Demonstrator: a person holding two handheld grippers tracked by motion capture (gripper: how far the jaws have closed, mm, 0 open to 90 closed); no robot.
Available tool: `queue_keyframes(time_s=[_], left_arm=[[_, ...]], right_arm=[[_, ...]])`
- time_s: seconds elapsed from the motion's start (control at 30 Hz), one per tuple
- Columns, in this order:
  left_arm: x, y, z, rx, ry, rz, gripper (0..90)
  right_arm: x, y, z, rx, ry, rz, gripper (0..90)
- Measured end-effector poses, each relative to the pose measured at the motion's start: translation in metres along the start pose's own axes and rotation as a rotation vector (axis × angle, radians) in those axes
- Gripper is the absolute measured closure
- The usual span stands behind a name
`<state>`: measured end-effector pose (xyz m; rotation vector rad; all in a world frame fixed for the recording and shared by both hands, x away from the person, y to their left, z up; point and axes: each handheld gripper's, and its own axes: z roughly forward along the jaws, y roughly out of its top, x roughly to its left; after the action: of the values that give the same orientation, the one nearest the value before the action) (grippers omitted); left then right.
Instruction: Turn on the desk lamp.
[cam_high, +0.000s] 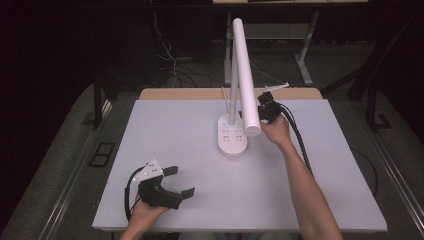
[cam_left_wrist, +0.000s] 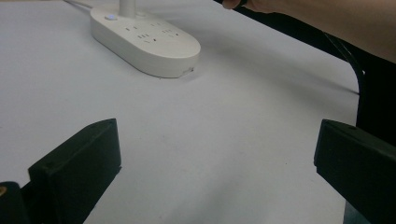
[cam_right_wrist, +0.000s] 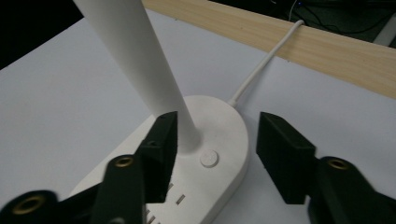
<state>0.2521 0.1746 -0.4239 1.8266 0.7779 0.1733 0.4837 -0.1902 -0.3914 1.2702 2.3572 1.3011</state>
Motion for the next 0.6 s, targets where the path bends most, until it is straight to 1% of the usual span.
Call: queue_keyframes(time_s=[0.1, 0.2, 0.37, 0.47, 0.5, 0.6], left_arm=[[0.001, 0.0, 0.0, -0.007, -0.005, -0.006, 0.0], [0.001, 0.0, -0.001, -0.012, -0.008, -0.011, 0.0], [0.001, 0.0, -0.001, -0.012, -0.007, -0.011, 0.0], [0.0, 0.0, -0.001, -0.012, -0.007, -0.011, 0.0], [0.0, 0.0, 0.0, -0.012, -0.009, -0.011, 0.0], [0.0, 0.0, 0.0, -0.009, -0.01, -0.009, 0.0]], right_arm=[[-0.001, 0.0, 0.001, -0.016, 0.009, 0.009, 64.6], [-0.003, 0.0, 0.004, -0.03, 0.021, 0.025, 73.3], [-0.004, -0.002, 0.01, -0.025, 0.053, 0.052, 89.5], [-0.004, -0.003, 0.014, -0.018, 0.054, 0.05, 89.7], [-0.005, -0.005, 0.017, -0.004, 0.055, 0.063, 89.8], [-0.006, -0.007, 0.021, 0.01, 0.051, 0.062, 89.8]])
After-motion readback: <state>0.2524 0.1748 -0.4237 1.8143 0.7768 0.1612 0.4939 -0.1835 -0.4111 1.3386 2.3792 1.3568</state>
